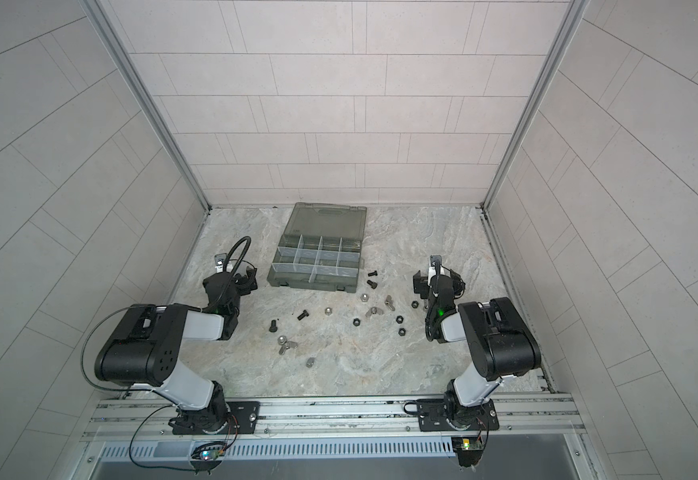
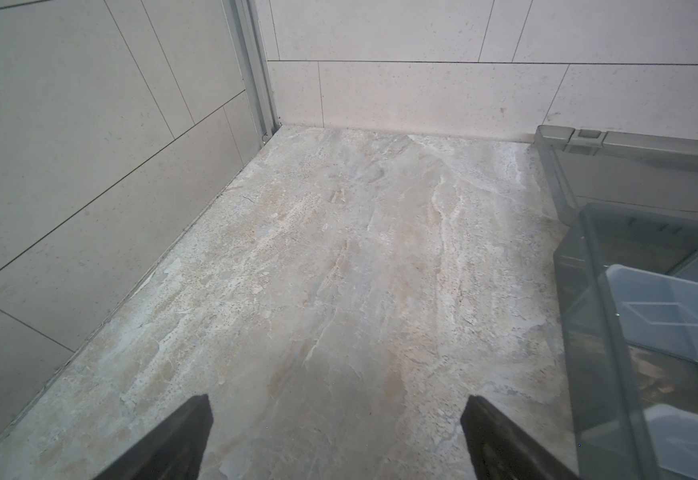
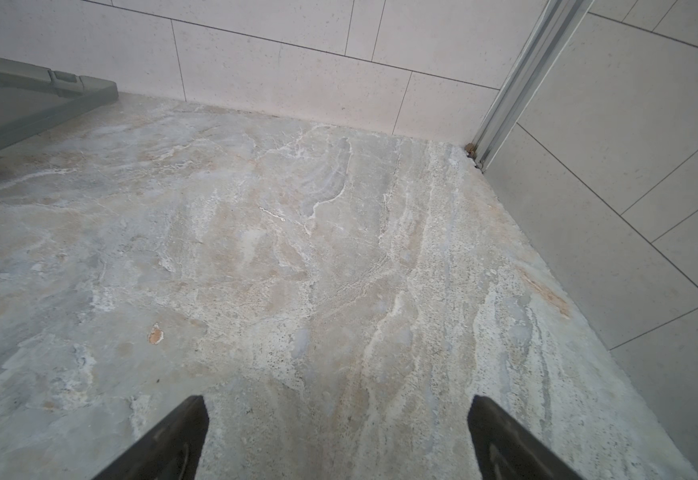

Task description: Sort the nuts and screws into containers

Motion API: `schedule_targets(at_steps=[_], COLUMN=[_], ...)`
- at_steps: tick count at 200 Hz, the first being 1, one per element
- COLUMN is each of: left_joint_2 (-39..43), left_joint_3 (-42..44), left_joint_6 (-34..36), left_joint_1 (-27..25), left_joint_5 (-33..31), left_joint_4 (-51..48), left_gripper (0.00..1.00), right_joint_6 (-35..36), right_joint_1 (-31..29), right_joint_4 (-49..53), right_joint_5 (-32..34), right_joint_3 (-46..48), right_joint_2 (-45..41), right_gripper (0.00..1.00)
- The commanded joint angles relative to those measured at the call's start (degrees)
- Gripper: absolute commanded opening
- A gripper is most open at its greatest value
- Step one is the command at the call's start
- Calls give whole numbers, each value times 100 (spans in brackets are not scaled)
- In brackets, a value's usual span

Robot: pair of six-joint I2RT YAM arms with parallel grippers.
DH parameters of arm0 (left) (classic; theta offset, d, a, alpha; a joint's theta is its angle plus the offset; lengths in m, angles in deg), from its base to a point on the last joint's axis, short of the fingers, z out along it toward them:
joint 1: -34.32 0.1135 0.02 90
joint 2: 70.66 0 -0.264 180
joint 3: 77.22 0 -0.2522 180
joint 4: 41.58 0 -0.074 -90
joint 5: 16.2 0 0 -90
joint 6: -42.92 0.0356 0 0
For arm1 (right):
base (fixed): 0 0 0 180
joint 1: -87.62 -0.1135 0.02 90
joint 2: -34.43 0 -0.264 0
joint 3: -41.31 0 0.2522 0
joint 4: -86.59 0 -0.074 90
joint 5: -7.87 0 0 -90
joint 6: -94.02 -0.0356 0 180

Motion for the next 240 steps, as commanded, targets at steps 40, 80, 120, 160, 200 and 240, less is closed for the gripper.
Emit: schedule_targets(at_steps=[40, 80, 120, 160, 200, 240], left_joint_2=[2, 152, 1211, 2223, 2514, 2380], left_joint_3=[-105, -61, -48, -142, -919, -1830], left_joint_6=[113, 146, 299, 328, -373, -1243], left_joint_1=[30, 25, -79, -718, -1711, -2624], left_joint_5=[413, 556, 579, 284, 511, 1265], left_joint_4=[-90, -131, -948, -1798, -3395, -4937], left_gripper=[100, 100, 100, 100, 100, 100], right_joint_6=[-3, -760, -2109, -2442, -3029, -3445], right_joint_1=[121, -438, -653, -498, -506, -503], right_joint_4=[128, 4102, 6811, 8149, 8638, 8695], right_joint_5=[32, 1565, 2400, 1148, 309, -167], right_joint_3=[-84, -1715, -3056, -3428, -3157, -2512], right_joint_2=[-260, -1572, -1885, -2015, -2140, -2448], right_gripper=[99, 99, 99, 86, 70, 61])
